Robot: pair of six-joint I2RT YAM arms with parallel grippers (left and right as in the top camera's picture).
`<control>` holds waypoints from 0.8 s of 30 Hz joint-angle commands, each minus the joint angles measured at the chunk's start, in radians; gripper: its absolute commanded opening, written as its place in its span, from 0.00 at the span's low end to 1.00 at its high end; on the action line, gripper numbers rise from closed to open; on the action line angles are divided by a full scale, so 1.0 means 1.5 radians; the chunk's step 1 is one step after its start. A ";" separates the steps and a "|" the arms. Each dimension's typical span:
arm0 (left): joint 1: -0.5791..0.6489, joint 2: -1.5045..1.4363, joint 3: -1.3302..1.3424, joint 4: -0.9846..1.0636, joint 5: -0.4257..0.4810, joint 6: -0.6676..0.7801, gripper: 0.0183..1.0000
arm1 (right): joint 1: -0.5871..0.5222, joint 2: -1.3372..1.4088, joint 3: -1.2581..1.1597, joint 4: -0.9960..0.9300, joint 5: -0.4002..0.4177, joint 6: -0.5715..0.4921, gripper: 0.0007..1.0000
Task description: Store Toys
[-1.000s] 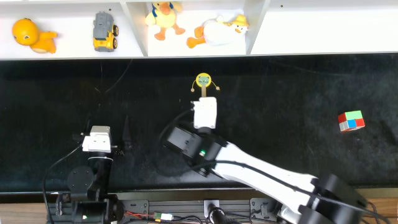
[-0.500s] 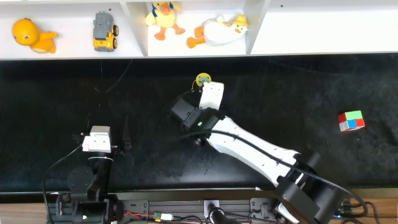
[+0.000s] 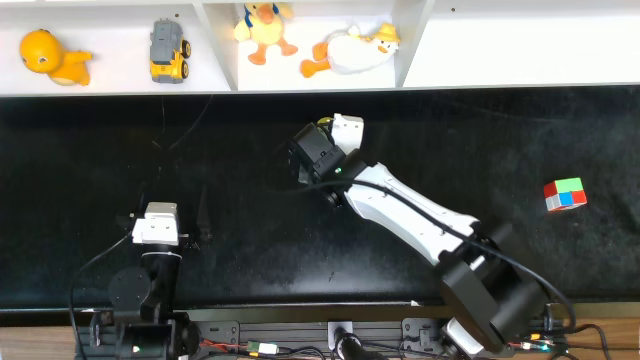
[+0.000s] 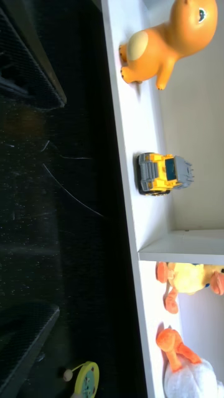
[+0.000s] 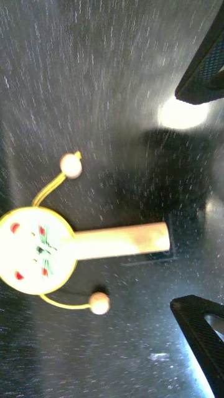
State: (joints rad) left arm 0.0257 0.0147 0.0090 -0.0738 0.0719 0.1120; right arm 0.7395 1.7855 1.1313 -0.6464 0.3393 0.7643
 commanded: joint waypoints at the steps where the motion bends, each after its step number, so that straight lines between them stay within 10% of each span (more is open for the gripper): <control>1: -0.002 -0.008 -0.001 -0.002 0.009 0.010 1.00 | -0.014 0.039 0.041 0.012 -0.061 -0.081 1.00; 20: -0.002 -0.008 -0.001 -0.002 0.009 0.010 1.00 | -0.040 0.112 0.097 0.011 -0.085 -0.117 0.98; 24: -0.002 -0.008 -0.001 -0.002 0.009 0.010 1.00 | -0.040 0.114 0.097 0.014 -0.086 -0.117 0.75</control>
State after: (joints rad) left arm 0.0257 0.0147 0.0090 -0.0738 0.0719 0.1120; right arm 0.6865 1.9293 1.2591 -0.6289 0.2344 0.5823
